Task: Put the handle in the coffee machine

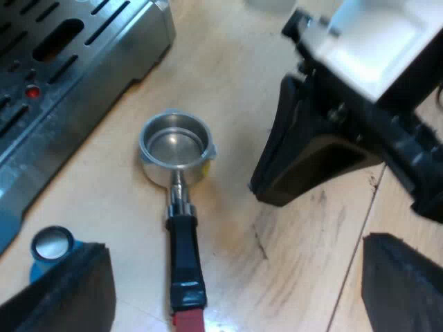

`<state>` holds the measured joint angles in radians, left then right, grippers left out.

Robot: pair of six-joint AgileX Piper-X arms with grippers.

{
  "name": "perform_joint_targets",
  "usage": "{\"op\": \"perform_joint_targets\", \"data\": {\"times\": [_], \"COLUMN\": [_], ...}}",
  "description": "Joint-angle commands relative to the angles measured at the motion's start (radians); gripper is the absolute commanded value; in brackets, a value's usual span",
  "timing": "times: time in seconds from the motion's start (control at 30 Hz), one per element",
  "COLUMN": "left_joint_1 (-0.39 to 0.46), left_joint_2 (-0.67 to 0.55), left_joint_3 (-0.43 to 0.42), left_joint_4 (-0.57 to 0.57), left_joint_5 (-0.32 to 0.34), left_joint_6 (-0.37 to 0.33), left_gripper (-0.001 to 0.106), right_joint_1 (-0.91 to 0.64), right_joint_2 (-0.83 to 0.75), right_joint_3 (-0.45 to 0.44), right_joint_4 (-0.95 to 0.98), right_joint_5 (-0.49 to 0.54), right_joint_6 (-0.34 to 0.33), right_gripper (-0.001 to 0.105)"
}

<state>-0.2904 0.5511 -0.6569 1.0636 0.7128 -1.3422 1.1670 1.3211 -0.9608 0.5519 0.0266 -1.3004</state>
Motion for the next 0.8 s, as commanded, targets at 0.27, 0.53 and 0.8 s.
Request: {"op": "perform_joint_targets", "data": {"times": [0.27, 0.53, 0.8], "left_joint_1": [0.003, 0.003, 0.003], "left_joint_2": [0.001, 0.001, 0.001], "left_joint_3": [-0.003, -0.003, -0.003], "left_joint_4": [-0.06, -0.06, -0.06], "left_joint_5": [-0.004, -0.004, -0.004], "left_joint_6": [0.005, 0.005, 0.005], "left_gripper": [0.075, 0.075, 0.075], "right_joint_1": [0.0, -0.064, -0.217], "right_joint_2": [-0.095, -0.094, -0.064], "right_joint_3": [-0.088, -0.193, -0.193], "right_joint_4": [0.128, 0.277, 0.275], "right_joint_5": [0.204, 0.229, 0.028], "right_joint_6": [-0.146, -0.208, -0.254], "right_gripper": [0.002, 0.067, 0.078]}}
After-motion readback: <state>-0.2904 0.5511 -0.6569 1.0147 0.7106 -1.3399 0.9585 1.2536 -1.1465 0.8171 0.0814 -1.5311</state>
